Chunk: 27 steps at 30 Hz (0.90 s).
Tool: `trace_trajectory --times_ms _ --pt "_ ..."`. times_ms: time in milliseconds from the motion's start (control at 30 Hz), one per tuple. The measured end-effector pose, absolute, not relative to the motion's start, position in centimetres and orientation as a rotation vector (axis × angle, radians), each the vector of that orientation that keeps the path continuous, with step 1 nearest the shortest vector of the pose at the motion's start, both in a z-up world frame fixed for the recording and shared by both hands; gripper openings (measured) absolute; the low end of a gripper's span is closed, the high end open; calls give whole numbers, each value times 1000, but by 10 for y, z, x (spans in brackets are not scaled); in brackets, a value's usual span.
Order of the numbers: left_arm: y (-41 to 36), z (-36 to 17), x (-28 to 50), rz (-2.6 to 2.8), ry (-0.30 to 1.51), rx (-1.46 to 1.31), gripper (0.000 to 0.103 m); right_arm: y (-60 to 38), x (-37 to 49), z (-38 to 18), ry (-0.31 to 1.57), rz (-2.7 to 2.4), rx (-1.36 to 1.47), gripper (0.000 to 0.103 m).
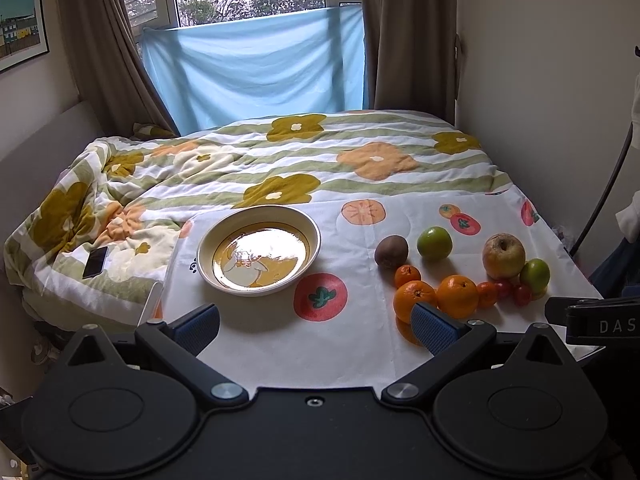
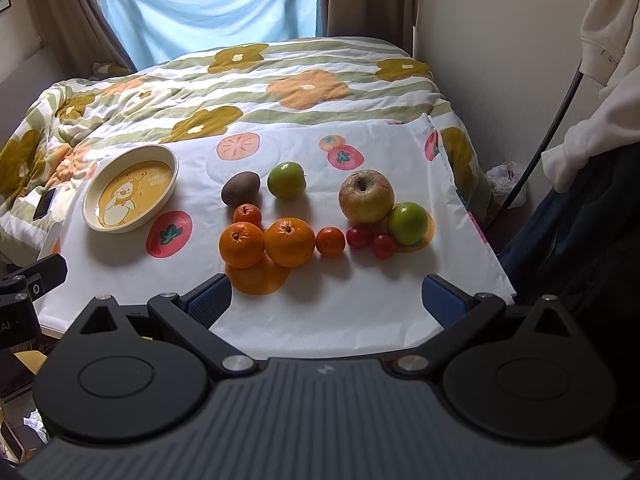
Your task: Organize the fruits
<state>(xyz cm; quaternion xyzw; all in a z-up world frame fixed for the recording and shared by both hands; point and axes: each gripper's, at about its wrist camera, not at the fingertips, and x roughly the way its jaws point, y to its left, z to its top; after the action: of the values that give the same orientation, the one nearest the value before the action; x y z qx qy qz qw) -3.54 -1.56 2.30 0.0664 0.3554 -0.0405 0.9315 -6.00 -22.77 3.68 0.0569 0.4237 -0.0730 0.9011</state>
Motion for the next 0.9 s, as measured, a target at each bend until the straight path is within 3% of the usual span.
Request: trace_trajectory --times_ms 900 --pt "-16 21 -33 -95 726 128 103 -230 -52 37 844 -148 109 103"
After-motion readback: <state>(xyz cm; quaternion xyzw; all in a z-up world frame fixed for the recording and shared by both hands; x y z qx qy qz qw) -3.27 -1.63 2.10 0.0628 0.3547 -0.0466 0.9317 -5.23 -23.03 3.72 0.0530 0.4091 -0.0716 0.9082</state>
